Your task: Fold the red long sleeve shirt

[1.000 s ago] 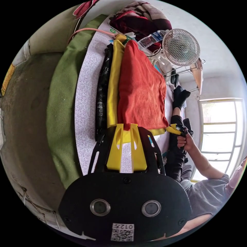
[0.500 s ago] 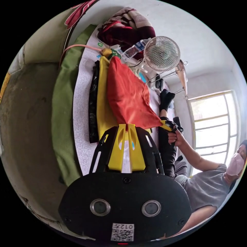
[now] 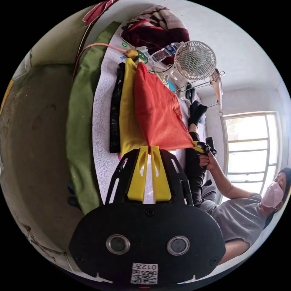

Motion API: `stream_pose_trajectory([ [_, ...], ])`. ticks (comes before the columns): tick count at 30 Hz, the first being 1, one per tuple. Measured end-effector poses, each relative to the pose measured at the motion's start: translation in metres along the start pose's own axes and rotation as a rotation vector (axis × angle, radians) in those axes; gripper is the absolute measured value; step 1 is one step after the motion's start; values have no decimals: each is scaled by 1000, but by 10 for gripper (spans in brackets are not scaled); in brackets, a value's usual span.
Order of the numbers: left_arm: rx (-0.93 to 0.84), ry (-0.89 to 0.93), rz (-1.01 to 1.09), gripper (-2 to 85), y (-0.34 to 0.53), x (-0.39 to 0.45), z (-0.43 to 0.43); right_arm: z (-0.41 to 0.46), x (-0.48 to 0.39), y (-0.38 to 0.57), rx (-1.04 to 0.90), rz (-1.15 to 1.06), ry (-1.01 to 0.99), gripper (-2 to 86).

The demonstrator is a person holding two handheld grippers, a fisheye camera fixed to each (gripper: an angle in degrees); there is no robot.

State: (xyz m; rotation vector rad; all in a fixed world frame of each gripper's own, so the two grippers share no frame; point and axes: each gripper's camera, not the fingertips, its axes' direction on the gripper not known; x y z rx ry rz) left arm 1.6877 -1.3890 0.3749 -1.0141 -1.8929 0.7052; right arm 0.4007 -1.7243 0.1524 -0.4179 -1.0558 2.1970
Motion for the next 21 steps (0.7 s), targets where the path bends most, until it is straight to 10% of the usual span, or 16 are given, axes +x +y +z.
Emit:
stream_pose_trajectory([
  [6, -130, -71, -83, 12, 4, -18, 67, 99, 19, -15, -20, 46, 247, 12],
  [14, 176, -253, -111, 16, 78, 14, 88, 213, -18, -13, 68, -136, 460, 51],
  [21, 208, -381, 240, 11, 64, 120, 159, 377, -86, -40, -36, -497, 495, 36],
])
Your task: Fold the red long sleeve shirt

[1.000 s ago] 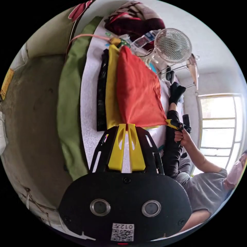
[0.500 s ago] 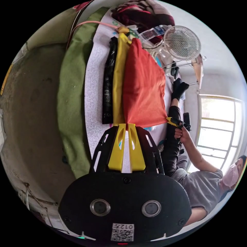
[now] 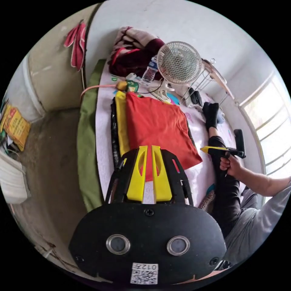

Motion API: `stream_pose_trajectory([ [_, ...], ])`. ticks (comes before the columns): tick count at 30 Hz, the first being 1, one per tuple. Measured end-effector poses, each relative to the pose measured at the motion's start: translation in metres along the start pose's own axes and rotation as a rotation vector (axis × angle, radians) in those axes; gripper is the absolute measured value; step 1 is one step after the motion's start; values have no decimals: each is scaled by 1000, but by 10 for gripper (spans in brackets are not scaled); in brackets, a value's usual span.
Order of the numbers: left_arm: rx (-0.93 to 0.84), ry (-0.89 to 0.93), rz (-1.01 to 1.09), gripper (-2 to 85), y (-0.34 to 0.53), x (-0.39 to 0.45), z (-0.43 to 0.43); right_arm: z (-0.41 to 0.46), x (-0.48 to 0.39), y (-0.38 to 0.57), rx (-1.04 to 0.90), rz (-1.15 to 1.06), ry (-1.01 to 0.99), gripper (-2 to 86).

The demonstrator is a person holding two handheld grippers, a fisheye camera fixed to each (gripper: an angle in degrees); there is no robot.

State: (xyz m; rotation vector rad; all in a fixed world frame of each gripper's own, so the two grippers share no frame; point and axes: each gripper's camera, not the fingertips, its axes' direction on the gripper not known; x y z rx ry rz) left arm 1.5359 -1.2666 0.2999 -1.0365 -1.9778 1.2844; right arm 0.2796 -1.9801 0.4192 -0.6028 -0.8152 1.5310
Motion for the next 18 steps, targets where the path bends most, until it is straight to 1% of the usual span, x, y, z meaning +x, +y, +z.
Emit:
stream_pose_trajectory([
  [2, -75, -79, 3, 10, 1, 14, 28, 58, -15, -25, -84, 20, 51, 13],
  [4, -175, -101, -61, 10, 11, 15, 61, 96, -13, -37, -144, 102, 88, -2],
  [5, -251, -80, -124, 9, 23, 11, 81, 109, -13, -44, -113, 152, 31, -6],
  [6, -185, -17, -192, 9, 36, 9, 83, 115, -14, -47, -102, 183, 18, -6],
  [7, -161, -2, -247, 8, 44, 7, 84, 126, -23, -55, -85, 202, 8, -7],
  [8, -139, 7, -319, 9, 59, 8, 86, 134, -38, -64, -69, 176, 24, -8],
  [10, -66, 1, -349, 9, 80, 22, 83, 142, -65, -75, -30, 114, 27, -8],
  [12, 99, 20, -318, 9, 109, 56, 67, 146, -91, -84, 19, 66, 2, -8],
  [13, 152, 23, -306, 8, 117, 68, 63, 147, -111, -89, 61, 38, 6, -8],
  [14, 250, 9, -268, 8, 131, 94, 53, 148, -134, -93, 108, -5, 23, -8],
  [15, 338, -36, -226, 8, 144, 125, 45, 149, -146, -95, 128, -27, 39, -8],
  [16, 378, -66, -207, 8, 151, 143, 41, 150, -171, -99, 163, -72, 83, -8],
  [18, 530, -210, -56, 8, 173, 229, 31, 152, -215, -104, 222, -176, 183, -8],
])
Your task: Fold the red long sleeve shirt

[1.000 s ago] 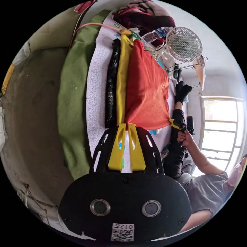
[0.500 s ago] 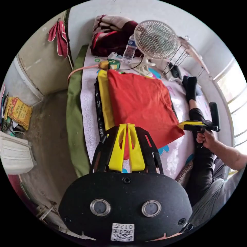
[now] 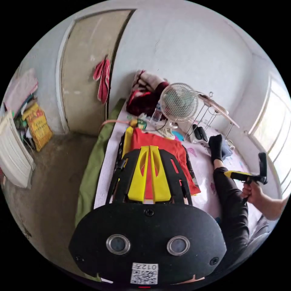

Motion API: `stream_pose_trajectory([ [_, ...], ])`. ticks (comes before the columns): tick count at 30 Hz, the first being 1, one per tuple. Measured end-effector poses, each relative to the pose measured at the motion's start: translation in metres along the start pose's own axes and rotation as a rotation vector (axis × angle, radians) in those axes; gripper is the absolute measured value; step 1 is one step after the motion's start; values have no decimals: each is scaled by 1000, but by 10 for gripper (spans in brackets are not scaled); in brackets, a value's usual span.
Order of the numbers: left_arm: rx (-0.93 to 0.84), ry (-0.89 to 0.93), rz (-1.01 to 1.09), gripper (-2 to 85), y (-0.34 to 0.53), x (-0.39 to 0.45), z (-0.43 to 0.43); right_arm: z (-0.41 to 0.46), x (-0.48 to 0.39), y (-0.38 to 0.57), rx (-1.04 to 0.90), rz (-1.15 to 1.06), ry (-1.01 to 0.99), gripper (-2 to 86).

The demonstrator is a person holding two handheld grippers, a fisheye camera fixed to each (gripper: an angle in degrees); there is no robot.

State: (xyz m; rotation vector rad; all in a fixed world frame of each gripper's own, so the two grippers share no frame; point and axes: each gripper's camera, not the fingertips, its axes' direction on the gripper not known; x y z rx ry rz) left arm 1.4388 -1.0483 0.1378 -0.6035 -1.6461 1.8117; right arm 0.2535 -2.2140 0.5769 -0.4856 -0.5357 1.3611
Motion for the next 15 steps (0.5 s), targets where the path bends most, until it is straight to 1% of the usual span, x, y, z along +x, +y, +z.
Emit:
stream_pose_trajectory([
  [1, 42, -28, 54, 8, 4, 23, -8, -2, -30, -8, 42, -77, 88, -8],
  [2, 126, -74, 140, 8, 15, 68, -21, -4, -58, -13, 93, -140, 181, -8],
  [3, 214, -81, 169, 7, 27, 109, -31, -5, -71, -16, 122, -162, 222, -8],
  [4, 262, -61, 166, 7, 33, 127, -35, -6, -91, -20, 180, -185, 283, -9],
  [5, 321, 41, 178, 8, 43, 158, -38, -7, -103, -24, 232, -166, 309, -9],
  [6, 314, 190, 204, 8, 48, 190, -36, -8, -107, -26, 252, -152, 308, -9],
  [7, 299, 252, 215, 8, 50, 206, -35, -9, -112, -30, 283, -110, 308, -9],
  [9, 275, 435, 261, 8, 63, 275, -28, -10, -115, -34, 312, -39, 332, -9],
  [10, 278, 479, 283, 8, 68, 294, -27, -12, -117, -34, 328, 3, 360, -9],
  [12, 260, 625, 373, 8, 88, 371, -24, -18, -120, -31, 357, 74, 408, -8],
  [13, 249, 665, 393, 8, 94, 392, -22, -24, -122, -26, 379, 126, 442, -8],
  [15, 193, 824, 476, 8, 120, 475, -19, -32, -128, -17, 408, 204, 508, -8],
])
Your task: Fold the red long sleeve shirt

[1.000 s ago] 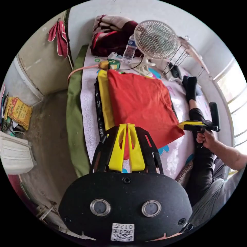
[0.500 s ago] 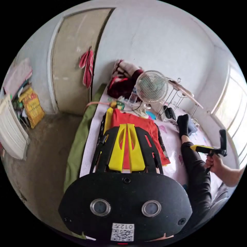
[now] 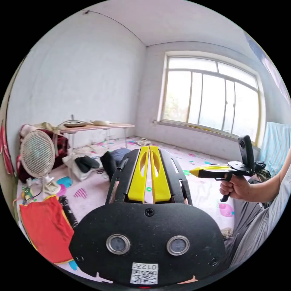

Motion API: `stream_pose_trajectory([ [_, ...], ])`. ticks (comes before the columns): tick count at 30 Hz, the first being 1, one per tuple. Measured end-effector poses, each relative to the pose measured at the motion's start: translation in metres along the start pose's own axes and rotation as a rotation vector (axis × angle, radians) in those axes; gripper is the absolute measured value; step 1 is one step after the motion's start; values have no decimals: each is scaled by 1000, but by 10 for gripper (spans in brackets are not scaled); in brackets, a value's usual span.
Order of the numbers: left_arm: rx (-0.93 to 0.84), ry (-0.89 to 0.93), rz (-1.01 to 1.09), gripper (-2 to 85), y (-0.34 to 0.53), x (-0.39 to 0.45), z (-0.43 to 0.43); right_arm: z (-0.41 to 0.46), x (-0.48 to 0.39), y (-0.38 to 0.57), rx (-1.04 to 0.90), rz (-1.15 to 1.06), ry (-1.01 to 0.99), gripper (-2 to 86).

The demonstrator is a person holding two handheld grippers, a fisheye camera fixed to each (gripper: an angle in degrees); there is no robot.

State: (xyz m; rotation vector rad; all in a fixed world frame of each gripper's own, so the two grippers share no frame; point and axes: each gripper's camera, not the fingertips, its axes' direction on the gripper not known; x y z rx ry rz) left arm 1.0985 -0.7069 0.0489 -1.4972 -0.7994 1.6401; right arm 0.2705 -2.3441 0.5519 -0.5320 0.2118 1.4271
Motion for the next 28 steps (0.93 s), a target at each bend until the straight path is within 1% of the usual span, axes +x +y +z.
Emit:
stream_pose_trajectory([
  [1, -11, 45, 8, 8, 0, 15, 16, -10, 0, 5, 11, 52, 59, -8],
  [3, -88, 253, 41, 6, 4, 80, 85, -26, -3, 15, 22, 126, 143, -7],
  [4, -111, 307, 48, 6, 6, 98, 102, -38, -7, 22, 29, 169, 200, -8],
  [6, -209, 516, 72, 7, 18, 172, 166, -57, -17, 35, 31, 235, 287, -8],
  [7, -233, 569, 81, 7, 22, 192, 181, -70, -25, 44, 27, 283, 342, -8],
  [9, -330, 771, 133, 7, 39, 276, 233, -92, -42, 60, 22, 366, 424, -7],
  [10, -351, 816, 152, 7, 44, 298, 244, -107, -56, 72, 22, 427, 483, -7],
  [12, -436, 972, 248, 9, 66, 387, 278, -129, -83, 89, 15, 509, 587, -5],
  [13, -454, 1012, 275, 9, 72, 409, 284, -145, -106, 100, 3, 560, 683, -3],
  [14, -491, 1096, 338, 10, 83, 452, 294, -161, -131, 111, -3, 617, 805, 0],
  [15, -525, 1163, 399, 12, 95, 493, 301, -171, -145, 116, -3, 649, 875, 3],
  [16, -537, 1193, 429, 13, 101, 513, 303, -189, -173, 127, -8, 723, 1028, 13],
  [17, -553, 1250, 494, 15, 112, 550, 305, -207, -202, 139, -15, 810, 1182, 28],
  [18, -564, 1284, 557, 21, 124, 584, 305, -216, -216, 145, -15, 862, 1249, 44],
  [19, -565, 1296, 589, 23, 130, 600, 305, -233, -243, 159, 0, 981, 1347, 75],
  [20, -561, 1324, 650, 31, 141, 629, 303, -248, -270, 171, 36, 1102, 1390, 102],
  [21, -553, 1344, 696, 40, 151, 655, 301, -253, -282, 177, 57, 1156, 1394, 115],
  [23, -533, 1371, 748, 53, 165, 687, 298, -259, -323, 193, 120, 1316, 1341, 133],
  [26, -521, 1385, 815, 73, 189, 726, 297, -241, -358, 195, 161, 1413, 1247, 137],
  [28, -533, 1379, 849, 82, 204, 743, 300, -230, -378, 193, 183, 1450, 1221, 128],
])
